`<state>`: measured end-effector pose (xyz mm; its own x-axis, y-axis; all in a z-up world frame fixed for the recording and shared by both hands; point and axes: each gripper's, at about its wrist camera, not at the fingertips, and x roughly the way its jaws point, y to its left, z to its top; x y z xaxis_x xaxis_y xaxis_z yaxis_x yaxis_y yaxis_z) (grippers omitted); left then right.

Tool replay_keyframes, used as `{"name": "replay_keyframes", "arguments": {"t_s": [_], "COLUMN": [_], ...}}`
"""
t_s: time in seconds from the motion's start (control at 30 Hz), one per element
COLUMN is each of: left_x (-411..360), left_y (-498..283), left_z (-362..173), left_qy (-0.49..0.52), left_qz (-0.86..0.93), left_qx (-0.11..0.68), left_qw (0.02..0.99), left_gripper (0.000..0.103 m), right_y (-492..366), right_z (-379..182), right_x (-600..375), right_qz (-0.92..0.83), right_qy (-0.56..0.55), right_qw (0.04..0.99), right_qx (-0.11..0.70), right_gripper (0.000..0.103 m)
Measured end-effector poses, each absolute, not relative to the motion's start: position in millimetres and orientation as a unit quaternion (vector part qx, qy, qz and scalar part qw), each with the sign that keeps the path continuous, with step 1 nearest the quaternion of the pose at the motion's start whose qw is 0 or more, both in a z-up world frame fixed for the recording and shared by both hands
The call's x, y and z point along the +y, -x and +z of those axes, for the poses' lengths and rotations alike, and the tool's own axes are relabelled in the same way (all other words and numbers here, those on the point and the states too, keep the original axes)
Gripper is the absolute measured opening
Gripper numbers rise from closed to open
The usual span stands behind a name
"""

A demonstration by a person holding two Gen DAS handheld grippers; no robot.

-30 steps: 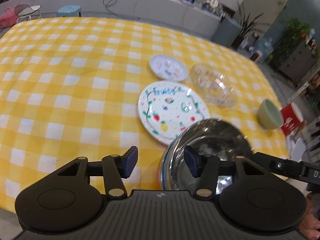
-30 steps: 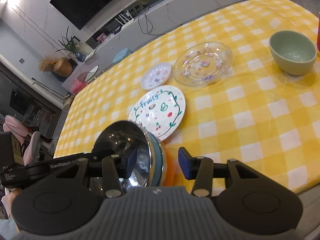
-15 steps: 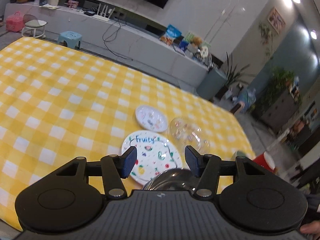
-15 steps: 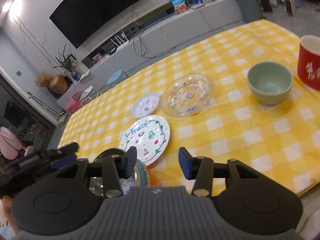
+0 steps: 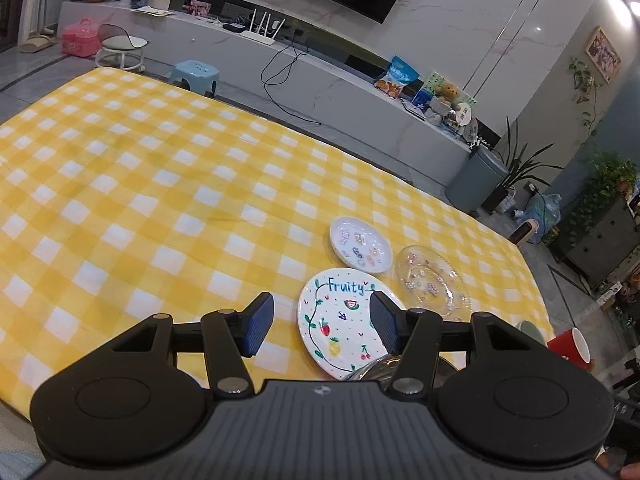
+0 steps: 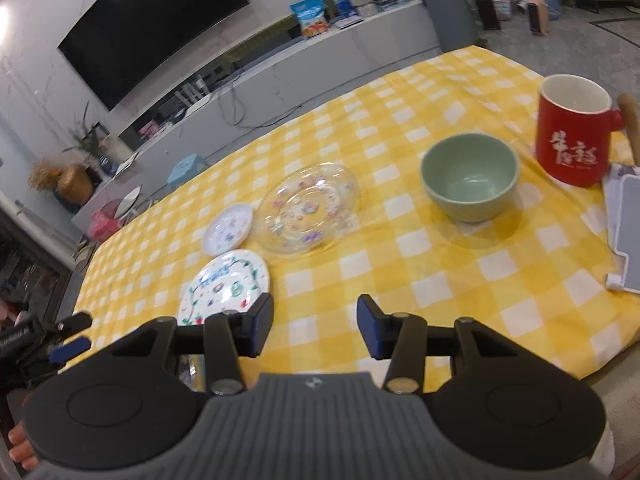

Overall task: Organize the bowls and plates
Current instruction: 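Move the left gripper to the pale green bowl beside the red mug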

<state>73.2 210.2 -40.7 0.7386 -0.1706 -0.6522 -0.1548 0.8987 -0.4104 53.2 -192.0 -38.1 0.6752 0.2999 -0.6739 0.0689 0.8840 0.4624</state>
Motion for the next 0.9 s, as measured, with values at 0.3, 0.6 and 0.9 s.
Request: {"name": "replay_keyframes", "arguments": {"t_s": [0.3, 0.6, 0.9], "left_x": [182, 112, 29], "left_y": [-68, -59, -80], "left_z": [-21, 14, 21], "left_qy": [0.165, 0.102, 0.071], "left_qz": [0.002, -0.034, -0.065], "left_qx": [0.333, 0.337, 0.365], "left_qw": [0.928, 0.935, 0.926], "left_gripper": [0.065, 0.065, 0.065], "right_y": [-102, -139, -123], "right_z": [5, 6, -9], "right_x": [-215, -258, -293], "right_qz": [0.025, -0.018, -0.047], "right_qy": [-0.16, -0.143, -0.113], "right_qw": [0.91, 0.918, 0.917], "right_qx": [0.382, 0.369, 0.38], "right_gripper": [0.046, 0.05, 0.05]}}
